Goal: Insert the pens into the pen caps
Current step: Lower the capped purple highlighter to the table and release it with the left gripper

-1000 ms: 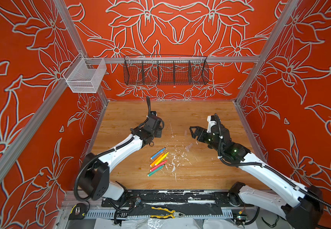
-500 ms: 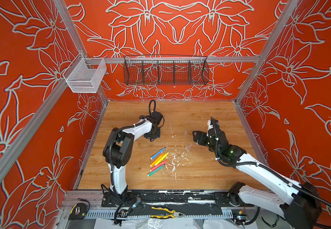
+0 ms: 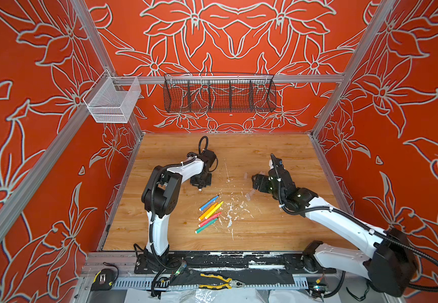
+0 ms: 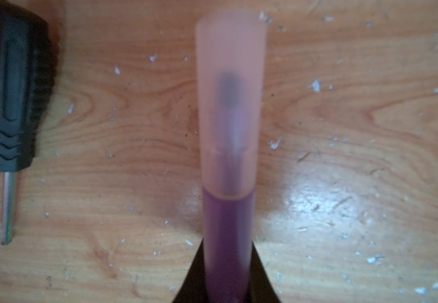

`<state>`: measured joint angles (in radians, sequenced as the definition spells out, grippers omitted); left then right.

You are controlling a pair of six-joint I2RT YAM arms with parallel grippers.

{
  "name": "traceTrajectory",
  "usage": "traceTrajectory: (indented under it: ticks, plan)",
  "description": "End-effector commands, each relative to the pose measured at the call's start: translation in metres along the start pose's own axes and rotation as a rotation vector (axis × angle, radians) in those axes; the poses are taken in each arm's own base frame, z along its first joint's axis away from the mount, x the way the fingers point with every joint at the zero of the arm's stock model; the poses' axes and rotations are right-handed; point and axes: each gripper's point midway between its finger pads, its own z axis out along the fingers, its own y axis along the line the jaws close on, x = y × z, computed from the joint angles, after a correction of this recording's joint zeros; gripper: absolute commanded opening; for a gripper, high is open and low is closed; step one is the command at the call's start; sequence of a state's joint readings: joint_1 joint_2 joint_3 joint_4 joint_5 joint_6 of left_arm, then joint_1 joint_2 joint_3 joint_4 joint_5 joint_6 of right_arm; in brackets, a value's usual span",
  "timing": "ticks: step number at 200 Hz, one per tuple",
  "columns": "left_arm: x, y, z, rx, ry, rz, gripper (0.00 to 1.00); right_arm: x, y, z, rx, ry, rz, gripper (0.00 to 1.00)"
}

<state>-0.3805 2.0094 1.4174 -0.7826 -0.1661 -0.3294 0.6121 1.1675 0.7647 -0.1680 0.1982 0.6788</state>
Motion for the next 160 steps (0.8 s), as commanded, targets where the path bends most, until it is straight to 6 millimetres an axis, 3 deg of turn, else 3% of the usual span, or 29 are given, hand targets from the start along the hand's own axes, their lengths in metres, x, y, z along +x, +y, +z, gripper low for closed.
traceTrajectory:
  ticks: [1, 48, 96, 112, 128, 160]
  plan:
    - [0.009, 0.01, 0.003, -0.053, 0.029, 0.017, 0.25, -0.009, 0.006, 0.002, -0.004, -0.012, -0.005, 0.88]
    - [0.001, 0.018, -0.026, -0.047, -0.076, 0.003, 0.48, -0.002, 0.014, 0.002, -0.054, 0.03, 0.007, 0.9]
    - [0.0, 0.023, -0.097, -0.011, -0.364, 0.025, 0.56, -0.003, 0.018, -0.004, -0.083, 0.025, 0.01, 0.92]
    - [0.012, 0.017, -0.121, -0.041, -0.451, 0.074, 0.59, -0.007, 0.019, -0.009, -0.093, 0.012, 0.01, 0.91]
    - [0.035, 0.009, -0.132, -0.02, -0.452, 0.1, 0.6, -0.01, 0.022, -0.017, -0.118, 0.003, 0.013, 0.91]
    - [0.078, 0.001, -0.126, 0.06, -0.345, 0.09, 0.61, -0.011, 0.024, -0.024, -0.148, -0.013, 0.032, 0.91]
